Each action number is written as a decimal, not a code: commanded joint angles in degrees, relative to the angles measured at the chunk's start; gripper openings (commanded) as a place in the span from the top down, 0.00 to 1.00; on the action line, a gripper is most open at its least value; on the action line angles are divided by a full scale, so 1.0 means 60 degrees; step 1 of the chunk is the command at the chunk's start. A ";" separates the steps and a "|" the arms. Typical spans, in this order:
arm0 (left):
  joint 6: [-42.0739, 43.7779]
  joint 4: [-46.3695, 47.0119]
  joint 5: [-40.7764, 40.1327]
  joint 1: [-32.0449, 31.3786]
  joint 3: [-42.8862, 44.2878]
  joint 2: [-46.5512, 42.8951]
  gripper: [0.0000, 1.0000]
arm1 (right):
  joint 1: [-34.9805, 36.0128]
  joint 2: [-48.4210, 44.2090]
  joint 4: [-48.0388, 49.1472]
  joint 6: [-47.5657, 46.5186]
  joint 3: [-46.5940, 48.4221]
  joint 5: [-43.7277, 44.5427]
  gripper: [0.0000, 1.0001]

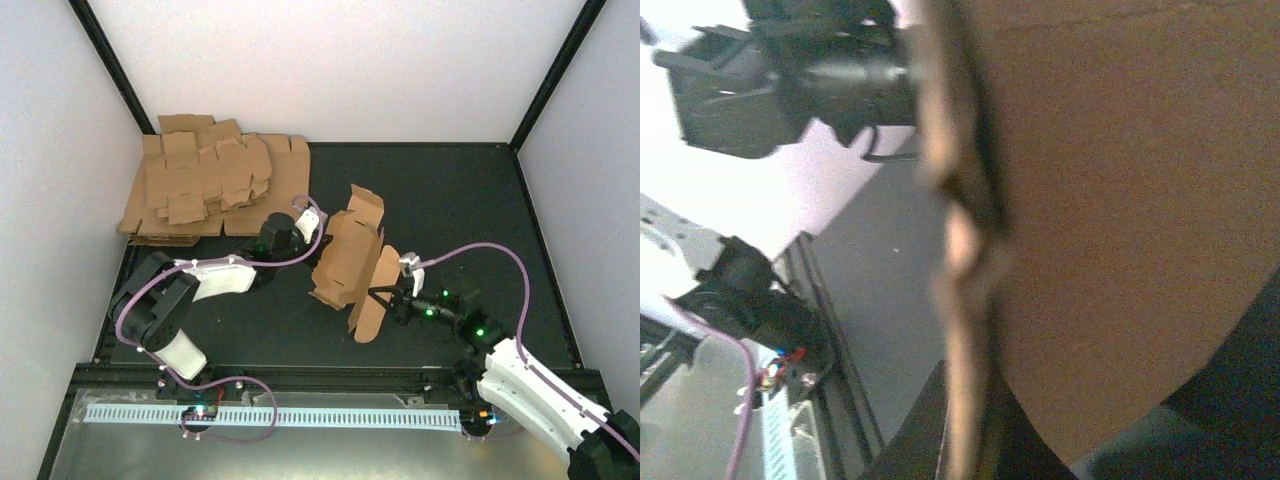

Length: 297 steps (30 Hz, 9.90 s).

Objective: Fold the paper box

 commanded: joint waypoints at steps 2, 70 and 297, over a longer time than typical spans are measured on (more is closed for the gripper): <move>-0.0355 0.0445 0.0177 -0.0068 0.0115 0.0162 0.99 | -0.0024 -0.0641 0.2143 0.1196 -0.0835 -0.1216 0.98; -0.1784 1.0462 -0.4703 -0.3395 -0.3898 0.1751 0.98 | 0.0363 0.0819 0.0612 0.0810 -0.1580 -0.1311 0.98; 0.0518 -0.0910 0.0728 -0.0960 0.1780 -0.0569 0.96 | -0.3804 0.4566 -0.1812 0.0920 0.3207 0.0477 0.38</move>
